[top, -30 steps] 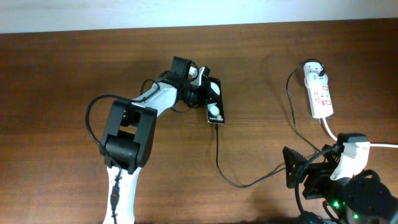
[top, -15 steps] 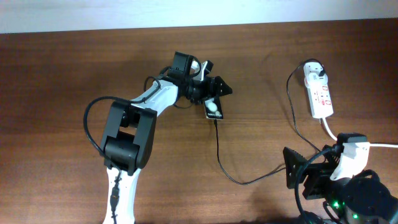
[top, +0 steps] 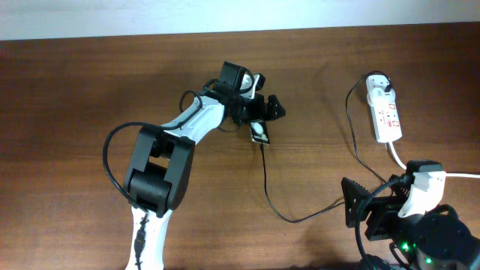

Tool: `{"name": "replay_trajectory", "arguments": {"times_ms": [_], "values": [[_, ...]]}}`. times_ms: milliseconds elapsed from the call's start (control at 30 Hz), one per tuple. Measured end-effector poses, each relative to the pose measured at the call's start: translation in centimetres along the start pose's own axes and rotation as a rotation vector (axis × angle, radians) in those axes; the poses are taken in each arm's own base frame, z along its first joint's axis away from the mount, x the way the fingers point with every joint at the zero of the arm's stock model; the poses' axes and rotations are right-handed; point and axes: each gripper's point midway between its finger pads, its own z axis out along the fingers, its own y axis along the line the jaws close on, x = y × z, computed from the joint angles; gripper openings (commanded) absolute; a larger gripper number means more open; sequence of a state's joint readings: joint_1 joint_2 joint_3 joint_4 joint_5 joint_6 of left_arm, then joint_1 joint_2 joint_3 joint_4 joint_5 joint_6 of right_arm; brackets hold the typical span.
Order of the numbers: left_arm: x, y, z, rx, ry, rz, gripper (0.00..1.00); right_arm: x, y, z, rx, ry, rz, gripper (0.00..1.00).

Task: Plug charger to phone and switch on socket
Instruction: 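Lower the plugged phone flat onto the table with the left gripper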

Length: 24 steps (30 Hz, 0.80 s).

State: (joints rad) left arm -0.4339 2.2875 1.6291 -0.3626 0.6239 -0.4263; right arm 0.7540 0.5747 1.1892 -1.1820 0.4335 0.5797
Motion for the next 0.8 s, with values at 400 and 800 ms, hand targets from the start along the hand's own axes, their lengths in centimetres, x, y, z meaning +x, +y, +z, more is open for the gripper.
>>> {"name": "replay_trajectory", "arguments": {"times_ms": [400,800], "values": [[-0.3,1.7,-0.8,-0.137,-0.023,-0.013,0.99,0.0,0.0,0.0,0.000,0.000,0.000,0.99],[-0.8,3.3,-1.9,-0.208,-0.044,-0.033,0.99,0.0,0.0,0.0,0.000,0.000,0.000,0.99]]}}
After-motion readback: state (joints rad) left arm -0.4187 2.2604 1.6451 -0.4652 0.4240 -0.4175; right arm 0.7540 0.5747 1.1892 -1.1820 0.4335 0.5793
